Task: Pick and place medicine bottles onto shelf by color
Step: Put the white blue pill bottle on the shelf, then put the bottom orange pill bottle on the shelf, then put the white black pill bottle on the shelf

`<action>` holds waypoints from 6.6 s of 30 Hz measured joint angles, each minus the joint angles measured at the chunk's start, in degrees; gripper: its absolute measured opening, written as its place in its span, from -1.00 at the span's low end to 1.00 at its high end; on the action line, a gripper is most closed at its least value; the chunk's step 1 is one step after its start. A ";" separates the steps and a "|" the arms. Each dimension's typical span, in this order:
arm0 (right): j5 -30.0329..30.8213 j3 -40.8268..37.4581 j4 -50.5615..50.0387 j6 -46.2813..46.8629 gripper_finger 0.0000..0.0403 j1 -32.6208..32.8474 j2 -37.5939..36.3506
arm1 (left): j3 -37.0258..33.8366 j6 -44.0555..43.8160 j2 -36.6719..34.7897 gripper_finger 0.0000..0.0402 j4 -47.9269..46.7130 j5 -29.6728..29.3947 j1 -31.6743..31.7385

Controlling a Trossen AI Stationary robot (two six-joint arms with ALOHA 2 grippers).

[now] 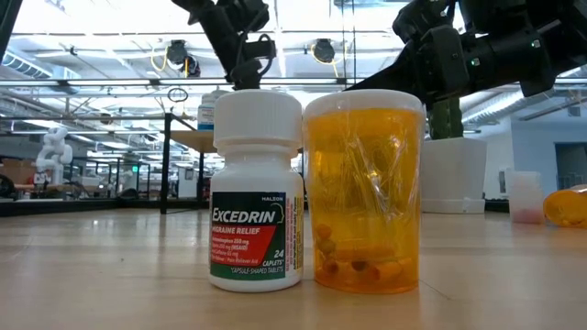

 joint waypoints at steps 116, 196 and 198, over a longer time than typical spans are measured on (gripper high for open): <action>-3.96 -0.07 -4.22 4.52 0.61 9.35 0.02 | -8.39 -36.04 22.97 0.22 35.55 -10.41 -61.86; -0.94 -0.07 -9.84 1.49 0.61 8.96 0.01 | -8.41 -34.33 -5.83 0.39 5.39 -16.60 -12.52; -0.94 -0.09 -9.84 1.49 0.61 8.96 0.00 | -8.39 -34.45 -6.45 0.38 5.05 -18.07 -13.10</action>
